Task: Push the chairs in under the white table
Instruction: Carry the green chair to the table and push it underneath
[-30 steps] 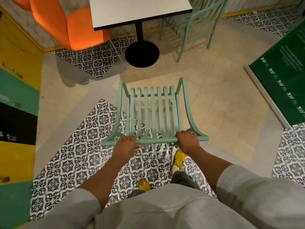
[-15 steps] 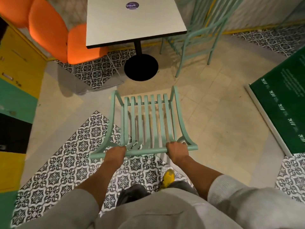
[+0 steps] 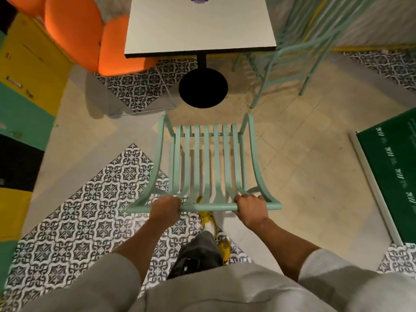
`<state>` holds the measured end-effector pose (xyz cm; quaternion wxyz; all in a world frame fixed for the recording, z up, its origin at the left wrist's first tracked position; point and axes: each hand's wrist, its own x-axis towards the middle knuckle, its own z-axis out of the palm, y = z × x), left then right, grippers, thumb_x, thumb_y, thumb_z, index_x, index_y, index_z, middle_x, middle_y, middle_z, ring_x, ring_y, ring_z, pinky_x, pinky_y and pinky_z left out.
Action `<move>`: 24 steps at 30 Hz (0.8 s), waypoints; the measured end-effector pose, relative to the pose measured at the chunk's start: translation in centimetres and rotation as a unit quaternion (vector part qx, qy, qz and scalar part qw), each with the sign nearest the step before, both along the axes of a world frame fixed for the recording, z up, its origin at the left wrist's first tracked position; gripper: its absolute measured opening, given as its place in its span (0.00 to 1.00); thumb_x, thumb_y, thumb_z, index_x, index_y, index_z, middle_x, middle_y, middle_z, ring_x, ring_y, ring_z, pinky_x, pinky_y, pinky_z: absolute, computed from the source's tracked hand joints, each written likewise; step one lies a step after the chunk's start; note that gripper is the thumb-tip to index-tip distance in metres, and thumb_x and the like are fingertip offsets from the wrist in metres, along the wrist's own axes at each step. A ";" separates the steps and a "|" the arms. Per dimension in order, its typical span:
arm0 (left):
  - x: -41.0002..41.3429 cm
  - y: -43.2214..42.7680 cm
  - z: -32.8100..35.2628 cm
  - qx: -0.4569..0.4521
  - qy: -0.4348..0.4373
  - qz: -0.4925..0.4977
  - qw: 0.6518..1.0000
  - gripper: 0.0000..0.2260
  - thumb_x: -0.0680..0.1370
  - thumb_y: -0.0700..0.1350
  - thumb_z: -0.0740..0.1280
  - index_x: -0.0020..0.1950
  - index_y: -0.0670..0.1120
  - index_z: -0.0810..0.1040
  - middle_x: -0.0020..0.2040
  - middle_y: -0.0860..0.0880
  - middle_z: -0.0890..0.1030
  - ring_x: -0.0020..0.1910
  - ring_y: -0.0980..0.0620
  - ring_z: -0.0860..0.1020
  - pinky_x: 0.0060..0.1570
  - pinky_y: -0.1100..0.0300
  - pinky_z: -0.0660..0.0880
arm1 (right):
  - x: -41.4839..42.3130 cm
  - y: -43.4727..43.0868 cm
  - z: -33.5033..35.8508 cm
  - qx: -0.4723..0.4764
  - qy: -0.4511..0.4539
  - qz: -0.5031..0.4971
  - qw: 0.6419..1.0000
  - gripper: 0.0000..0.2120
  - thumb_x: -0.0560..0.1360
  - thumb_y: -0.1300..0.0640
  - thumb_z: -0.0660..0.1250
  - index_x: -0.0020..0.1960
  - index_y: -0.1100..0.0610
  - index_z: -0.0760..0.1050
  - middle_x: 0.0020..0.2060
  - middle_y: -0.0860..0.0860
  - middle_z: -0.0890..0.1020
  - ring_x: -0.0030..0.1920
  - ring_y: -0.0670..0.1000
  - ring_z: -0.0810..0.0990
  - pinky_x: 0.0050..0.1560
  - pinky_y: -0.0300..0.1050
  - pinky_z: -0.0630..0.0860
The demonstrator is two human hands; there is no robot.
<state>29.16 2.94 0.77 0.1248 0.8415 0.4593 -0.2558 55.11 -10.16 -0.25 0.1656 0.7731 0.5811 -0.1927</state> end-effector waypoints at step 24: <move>12.9 19.2 -0.8 0.002 0.014 0.013 1.000 0.15 0.79 0.40 0.67 0.64 0.49 0.83 0.58 0.46 0.85 0.58 0.43 0.84 0.58 0.50 0.81 | 13.4 21.2 1.7 -0.031 0.011 -0.022 0.999 0.12 0.84 0.45 0.66 0.64 0.46 0.81 0.58 0.48 0.86 0.60 0.54 0.84 0.67 0.51 0.75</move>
